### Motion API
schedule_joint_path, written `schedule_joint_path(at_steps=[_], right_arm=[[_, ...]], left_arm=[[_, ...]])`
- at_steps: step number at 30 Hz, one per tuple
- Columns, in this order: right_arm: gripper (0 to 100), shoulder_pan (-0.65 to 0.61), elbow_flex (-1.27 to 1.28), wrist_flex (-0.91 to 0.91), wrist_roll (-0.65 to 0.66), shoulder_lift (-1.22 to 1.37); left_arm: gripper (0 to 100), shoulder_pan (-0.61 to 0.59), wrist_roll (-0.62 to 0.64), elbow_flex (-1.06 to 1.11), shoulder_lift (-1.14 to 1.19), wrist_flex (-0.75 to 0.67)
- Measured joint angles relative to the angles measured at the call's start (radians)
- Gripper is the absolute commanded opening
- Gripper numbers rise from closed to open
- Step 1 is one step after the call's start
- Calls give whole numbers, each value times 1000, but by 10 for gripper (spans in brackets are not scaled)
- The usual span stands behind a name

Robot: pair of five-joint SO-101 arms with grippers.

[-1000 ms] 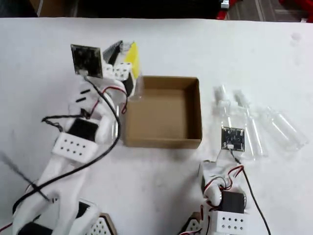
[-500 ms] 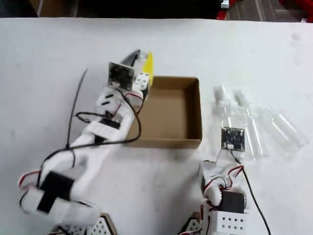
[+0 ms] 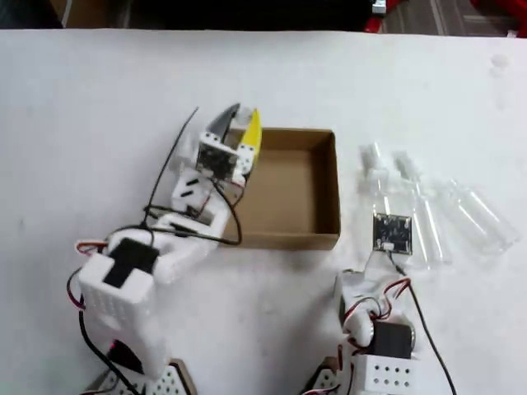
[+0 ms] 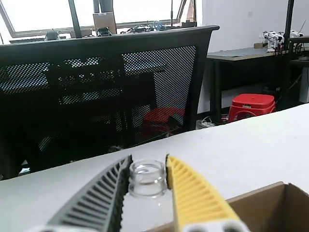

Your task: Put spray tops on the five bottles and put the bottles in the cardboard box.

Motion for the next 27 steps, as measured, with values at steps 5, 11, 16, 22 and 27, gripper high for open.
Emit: schedule_joint_path(at_steps=[5,11,16,22,27], right_arm=[[17,0,0,0,0,0],[17,0,0,0,0,0],[17,0,0,0,0,0],[17,0,0,0,0,0],[17,0,0,0,0,0]], left_arm=[[24,0,-14,0,17,-41],[24,0,-14,0,17,-49],[36,0,-14,0,17,-49],[116,0,-14,0,17,-49],[88,-2,-14,0,17,-49]])
